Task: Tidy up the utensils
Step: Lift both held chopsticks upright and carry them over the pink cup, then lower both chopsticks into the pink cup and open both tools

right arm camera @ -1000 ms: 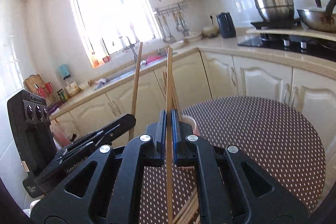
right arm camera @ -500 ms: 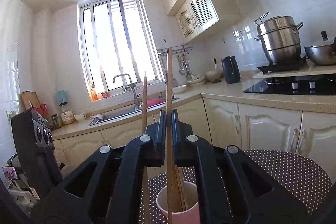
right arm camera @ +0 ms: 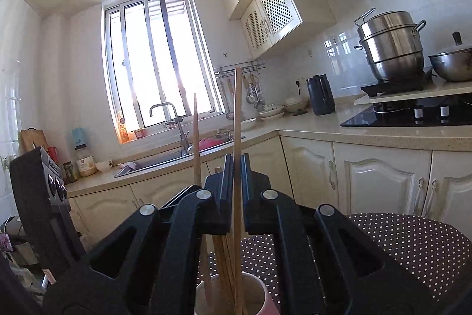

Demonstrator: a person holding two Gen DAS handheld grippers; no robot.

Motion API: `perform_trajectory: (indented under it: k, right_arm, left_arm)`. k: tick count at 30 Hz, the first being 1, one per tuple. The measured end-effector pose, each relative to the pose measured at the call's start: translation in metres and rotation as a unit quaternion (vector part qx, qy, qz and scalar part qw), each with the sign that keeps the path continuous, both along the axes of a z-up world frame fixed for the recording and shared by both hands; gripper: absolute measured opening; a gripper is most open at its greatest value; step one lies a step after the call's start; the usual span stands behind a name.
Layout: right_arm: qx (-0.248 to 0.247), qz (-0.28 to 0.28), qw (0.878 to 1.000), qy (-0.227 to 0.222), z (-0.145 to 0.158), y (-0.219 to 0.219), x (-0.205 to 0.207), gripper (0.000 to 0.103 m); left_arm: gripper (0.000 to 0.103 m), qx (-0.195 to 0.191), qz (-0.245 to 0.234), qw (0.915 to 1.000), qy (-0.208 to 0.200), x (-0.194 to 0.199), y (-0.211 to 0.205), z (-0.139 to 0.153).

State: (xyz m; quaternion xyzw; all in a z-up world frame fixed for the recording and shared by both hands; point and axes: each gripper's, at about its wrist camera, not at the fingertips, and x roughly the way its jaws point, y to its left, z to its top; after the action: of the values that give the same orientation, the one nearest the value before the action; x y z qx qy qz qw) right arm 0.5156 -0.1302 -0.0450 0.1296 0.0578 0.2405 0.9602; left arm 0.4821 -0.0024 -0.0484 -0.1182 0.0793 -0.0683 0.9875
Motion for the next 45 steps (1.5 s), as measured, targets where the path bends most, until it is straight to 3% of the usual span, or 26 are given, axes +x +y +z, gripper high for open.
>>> perform_trajectory:
  k: [22,36,37,40,45]
  right_arm:
    - [-0.080,0.008,0.997,0.016,-0.023,0.005,-0.054,0.006]
    - [-0.103,0.006,0.994,0.046,-0.045,0.012,-0.062,0.006]
    - [-0.105,0.006,0.993,0.046,-0.046,0.013,-0.062,0.006]
    - [-0.108,0.005,0.993,0.051,-0.047,0.013,-0.061,0.006]
    - [-0.107,0.003,0.993,0.058,-0.051,0.014,-0.059,0.006]
  left_arm:
    - [0.006,0.037,-0.006,0.9984,0.043,-0.051,0.003,-0.036]
    - [0.007,0.055,-0.011,0.9964,0.064,-0.068,0.006,-0.051]
    - [0.009,0.058,-0.009,0.9963,0.062,-0.069,0.006,-0.051]
    - [0.030,0.062,-0.004,0.9964,0.058,-0.073,0.006,-0.049]
    - [0.033,0.076,0.014,0.9960,0.044,-0.083,0.008,-0.047]
